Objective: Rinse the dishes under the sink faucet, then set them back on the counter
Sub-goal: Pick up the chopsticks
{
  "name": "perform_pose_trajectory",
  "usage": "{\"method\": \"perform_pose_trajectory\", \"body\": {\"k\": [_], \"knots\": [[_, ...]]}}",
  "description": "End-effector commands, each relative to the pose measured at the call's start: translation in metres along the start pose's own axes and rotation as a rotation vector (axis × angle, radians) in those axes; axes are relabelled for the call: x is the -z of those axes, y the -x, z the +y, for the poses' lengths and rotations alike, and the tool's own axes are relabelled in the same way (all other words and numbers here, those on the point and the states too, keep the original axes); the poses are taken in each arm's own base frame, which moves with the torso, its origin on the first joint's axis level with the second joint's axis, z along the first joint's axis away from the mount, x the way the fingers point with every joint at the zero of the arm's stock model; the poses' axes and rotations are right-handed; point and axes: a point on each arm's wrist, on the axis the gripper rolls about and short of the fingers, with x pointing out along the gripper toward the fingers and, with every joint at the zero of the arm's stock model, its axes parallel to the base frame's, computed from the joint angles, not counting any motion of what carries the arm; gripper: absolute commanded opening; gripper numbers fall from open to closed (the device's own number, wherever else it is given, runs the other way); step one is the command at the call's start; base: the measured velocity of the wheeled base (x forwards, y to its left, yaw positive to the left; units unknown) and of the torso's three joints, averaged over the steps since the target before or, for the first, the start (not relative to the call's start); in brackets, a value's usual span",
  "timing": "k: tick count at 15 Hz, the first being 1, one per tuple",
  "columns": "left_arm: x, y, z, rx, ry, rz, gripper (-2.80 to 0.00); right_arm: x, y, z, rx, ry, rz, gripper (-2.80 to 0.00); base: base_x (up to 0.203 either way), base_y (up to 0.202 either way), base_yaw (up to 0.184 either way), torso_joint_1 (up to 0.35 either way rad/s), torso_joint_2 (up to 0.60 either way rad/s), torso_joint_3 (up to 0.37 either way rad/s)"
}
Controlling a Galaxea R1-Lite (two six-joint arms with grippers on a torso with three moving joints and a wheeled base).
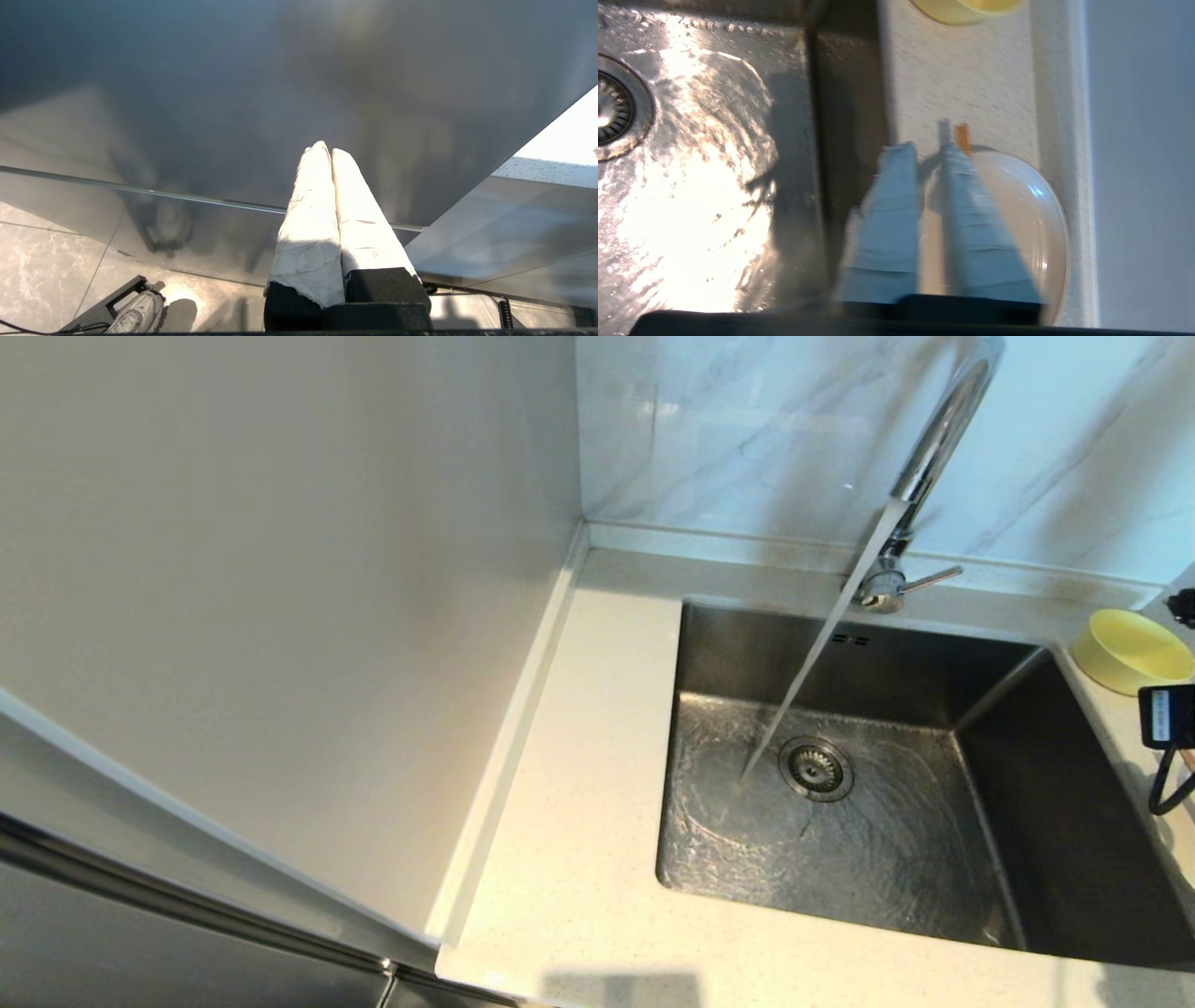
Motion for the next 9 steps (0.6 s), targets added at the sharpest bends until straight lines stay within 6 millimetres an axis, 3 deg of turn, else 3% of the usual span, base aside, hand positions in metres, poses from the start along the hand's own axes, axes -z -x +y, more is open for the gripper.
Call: {"method": "perform_pose_trajectory", "body": {"k": [1,5,9], "knots": [[0.0,0.0,0.0,0.0,0.001,0.0,-2.8,0.005,0.01,-0.024,0.03,-0.038,-0.011,0.0,0.0,0.0,0.0,0.0,0.0,0.0],[0.0,0.0,0.0,0.0,0.001,0.0,-2.8,0.026,0.007,-0.06,-0.006,-0.099,0.07,0.0,0.0,0.0,0.0,0.0,0.0,0.0],[0.0,0.0,0.0,0.0,0.001,0.0,-2.8,0.045,-0.003,-0.071,-0.125,-0.144,0.188,0.0,0.0,0.0,0.0,0.0,0.0,0.0]]}}
